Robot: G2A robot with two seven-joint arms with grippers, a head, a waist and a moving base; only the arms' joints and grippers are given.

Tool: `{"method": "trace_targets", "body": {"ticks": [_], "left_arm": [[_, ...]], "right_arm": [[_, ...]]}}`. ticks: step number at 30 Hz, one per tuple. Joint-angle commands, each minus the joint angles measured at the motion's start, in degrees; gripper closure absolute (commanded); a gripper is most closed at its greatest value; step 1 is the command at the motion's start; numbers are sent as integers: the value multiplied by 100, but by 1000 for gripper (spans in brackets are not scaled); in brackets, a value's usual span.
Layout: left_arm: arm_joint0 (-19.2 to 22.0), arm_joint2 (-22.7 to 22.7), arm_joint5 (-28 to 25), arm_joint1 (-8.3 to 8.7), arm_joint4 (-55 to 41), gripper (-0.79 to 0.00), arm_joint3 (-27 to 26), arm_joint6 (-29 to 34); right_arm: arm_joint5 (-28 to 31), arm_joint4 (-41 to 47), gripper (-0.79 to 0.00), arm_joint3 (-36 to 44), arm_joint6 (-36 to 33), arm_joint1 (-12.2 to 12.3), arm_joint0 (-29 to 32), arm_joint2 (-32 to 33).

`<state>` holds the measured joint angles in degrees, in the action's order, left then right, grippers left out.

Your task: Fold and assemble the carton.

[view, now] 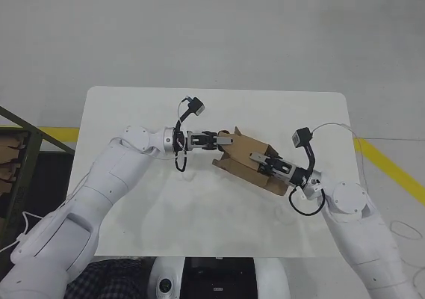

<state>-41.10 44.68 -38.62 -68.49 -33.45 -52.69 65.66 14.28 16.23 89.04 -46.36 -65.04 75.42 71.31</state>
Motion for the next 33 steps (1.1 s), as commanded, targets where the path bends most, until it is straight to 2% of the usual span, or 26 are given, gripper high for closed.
{"method": "trace_targets", "body": {"ticks": [1, 6, 10, 20, 26, 30, 32, 33], "left_arm": [[-10, 1, -2, 10, 4, -22, -15, -2], [-26, -9, -4, 31, 17, -15, -53, -4], [-29, -17, -3, 44, 13, -18, -65, -3], [-2, -45, 25, 63, -2, -9, -68, 25], [10, -74, 32, 65, -31, -25, -80, 32], [13, -90, 26, 66, -55, -83, -88, 26], [12, -96, 16, 67, -64, -129, -90, 16], [15, -96, 13, 69, -69, -182, -89, 13]], "right_arm": [[0, 16, -185, -14, -24, 4, -6, 17], [11, 70, -191, -32, -79, 18, -9, 69], [51, 89, -132, -21, -139, 29, -1, 99], [108, 149, -80, -4, -261, 57, 57, 165], [86, 116, 0, -5, -341, 66, 26, 134], [69, 85, 0, -34, -336, 60, -17, 66], [72, 96, 0, -52, -320, 57, -30, 47], [80, 111, 0, -58, -308, 56, -34, 42]]}}
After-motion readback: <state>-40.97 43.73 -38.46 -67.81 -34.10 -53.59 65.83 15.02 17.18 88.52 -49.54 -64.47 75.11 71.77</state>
